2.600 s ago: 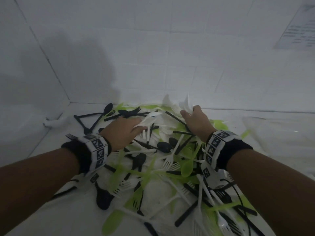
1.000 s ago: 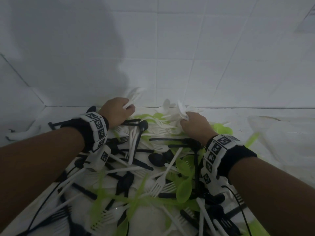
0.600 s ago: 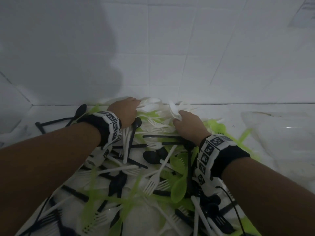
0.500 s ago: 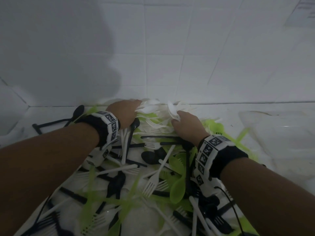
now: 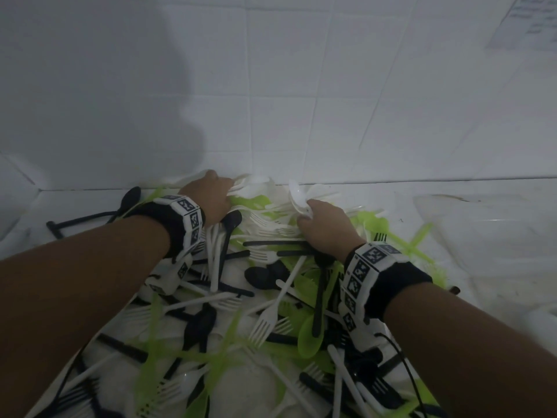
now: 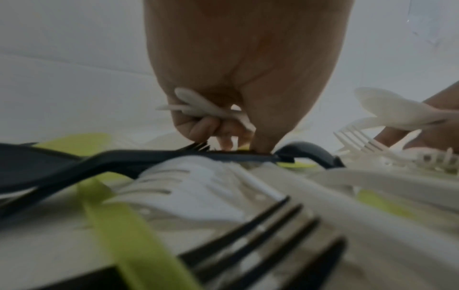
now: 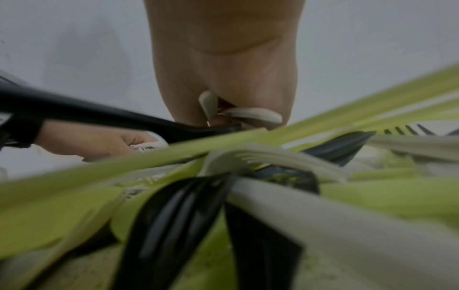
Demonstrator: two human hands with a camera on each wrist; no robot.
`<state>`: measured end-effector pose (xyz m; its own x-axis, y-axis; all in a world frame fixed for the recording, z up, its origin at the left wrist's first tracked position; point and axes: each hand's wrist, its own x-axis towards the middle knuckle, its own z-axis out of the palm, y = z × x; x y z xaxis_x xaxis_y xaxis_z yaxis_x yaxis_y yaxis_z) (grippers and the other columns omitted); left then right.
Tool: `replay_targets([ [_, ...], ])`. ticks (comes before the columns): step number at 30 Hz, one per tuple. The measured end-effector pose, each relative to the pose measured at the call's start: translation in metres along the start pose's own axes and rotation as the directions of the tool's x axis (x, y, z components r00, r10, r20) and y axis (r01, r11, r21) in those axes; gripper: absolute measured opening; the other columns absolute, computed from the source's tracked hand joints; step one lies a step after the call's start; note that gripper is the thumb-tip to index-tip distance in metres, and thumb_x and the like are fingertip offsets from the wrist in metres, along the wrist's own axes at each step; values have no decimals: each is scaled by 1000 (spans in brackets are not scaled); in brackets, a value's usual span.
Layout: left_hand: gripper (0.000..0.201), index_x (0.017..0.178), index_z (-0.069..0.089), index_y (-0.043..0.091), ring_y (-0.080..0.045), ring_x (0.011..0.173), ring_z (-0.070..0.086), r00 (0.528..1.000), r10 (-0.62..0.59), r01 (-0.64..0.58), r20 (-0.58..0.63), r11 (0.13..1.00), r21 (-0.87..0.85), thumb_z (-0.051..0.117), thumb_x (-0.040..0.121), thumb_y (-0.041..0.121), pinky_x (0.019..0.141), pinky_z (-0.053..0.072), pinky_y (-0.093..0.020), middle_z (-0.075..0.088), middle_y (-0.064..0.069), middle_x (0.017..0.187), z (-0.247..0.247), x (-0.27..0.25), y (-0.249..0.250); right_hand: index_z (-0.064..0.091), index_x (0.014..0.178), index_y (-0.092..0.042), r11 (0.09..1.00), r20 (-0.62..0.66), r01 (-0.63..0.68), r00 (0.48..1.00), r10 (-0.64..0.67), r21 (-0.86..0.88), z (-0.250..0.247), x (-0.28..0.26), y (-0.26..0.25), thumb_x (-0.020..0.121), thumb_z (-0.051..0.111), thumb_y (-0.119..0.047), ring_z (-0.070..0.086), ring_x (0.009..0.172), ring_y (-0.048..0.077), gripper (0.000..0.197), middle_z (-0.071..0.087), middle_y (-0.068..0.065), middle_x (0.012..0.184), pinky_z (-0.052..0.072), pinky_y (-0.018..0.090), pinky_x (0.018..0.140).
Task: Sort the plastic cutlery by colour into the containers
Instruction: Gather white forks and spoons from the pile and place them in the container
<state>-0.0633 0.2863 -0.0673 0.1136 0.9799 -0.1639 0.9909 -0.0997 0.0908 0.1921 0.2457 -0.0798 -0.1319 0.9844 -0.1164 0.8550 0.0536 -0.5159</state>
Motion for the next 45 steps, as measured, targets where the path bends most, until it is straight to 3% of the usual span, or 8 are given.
replay_targets([
  [10, 17, 97, 44, 18, -30, 86, 56, 977, 52, -111, -209, 952, -286, 59, 99, 25, 71, 35, -34, 55, -4, 90, -11, -23, -2, 54, 97, -12, 992, -135, 33, 991, -16, 124, -4, -4, 9, 100, 54, -28, 51, 74, 12, 17, 56, -4, 84, 34, 26, 58],
  [15, 27, 102, 49, 16, -27, 75, 54, 952, -42, -99, -304, 895, -435, 68, 95, 34, 65, 35, -34, 58, -3, 84, -21, -45, -10, 52, 75, -18, 991, 31, 131, 991, -130, -42, 2, -10, 6, 100, 52, -32, 54, 72, 21, 29, 57, -3, 75, 35, 32, 59],
  [20, 43, 75, 42, 15, -26, 68, 49, 950, -60, -87, -306, 892, -444, 64, 97, 44, 62, 37, -37, 49, -3, 71, -33, -65, -18, 52, 69, -18, 991, 112, 126, 986, -120, -46, -4, -8, -2, 99, 57, -46, 55, 70, 21, 42, 58, -1, 72, 35, 30, 57],
  [25, 52, 67, 43, 12, -19, 59, 44, 937, -112, -57, -331, 886, -460, 70, 92, 49, 58, 32, -33, 46, -2, 62, -39, -87, -27, 72, 85, -18, 983, 197, 156, 965, -174, 100, -1, -10, -5, 89, 71, -54, 66, 84, 17, 36, 72, -1, 87, 50, 36, 81],
  [31, 54, 66, 40, 11, -21, 58, 43, 902, -154, -50, -403, 890, -453, 71, 91, 46, 58, 34, -33, 43, -1, 61, -51, -101, -31, 68, 99, -17, 984, 37, 174, 984, -175, 39, 2, -10, -23, 96, 61, -51, 62, 96, 23, 34, 68, 0, 98, 40, 33, 77],
  [34, 50, 72, 45, 10, -22, 66, 49, 911, -171, -3, -375, 908, -419, 74, 88, 48, 61, 35, -33, 51, -2, 69, -52, -107, -39, 65, 92, -22, 973, 111, 227, 967, -230, 40, 4, -16, -36, 98, 60, -47, 61, 92, 21, 26, 65, -4, 93, 39, 32, 75],
  [39, 16, 91, 53, 16, -26, 79, 58, 920, -276, 108, -280, 862, -495, 69, 93, 15, 58, 34, -27, 57, -3, 86, -41, -120, -56, 66, 124, -12, 962, 220, 213, 960, -173, -172, 7, -19, -40, 104, 49, -29, 58, 122, 32, 30, 65, 10, 129, 45, 38, 98],
  [45, 40, 86, 61, 5, -23, 65, 58, 954, -250, 111, -167, 809, -577, 55, 102, 42, 60, 43, -33, 64, -13, 74, -34, -155, -42, 63, 130, -11, 995, 69, 69, 996, -64, -73, -2, -12, -41, 105, 49, -26, 57, 125, 32, 32, 64, 9, 128, 41, 34, 94],
])
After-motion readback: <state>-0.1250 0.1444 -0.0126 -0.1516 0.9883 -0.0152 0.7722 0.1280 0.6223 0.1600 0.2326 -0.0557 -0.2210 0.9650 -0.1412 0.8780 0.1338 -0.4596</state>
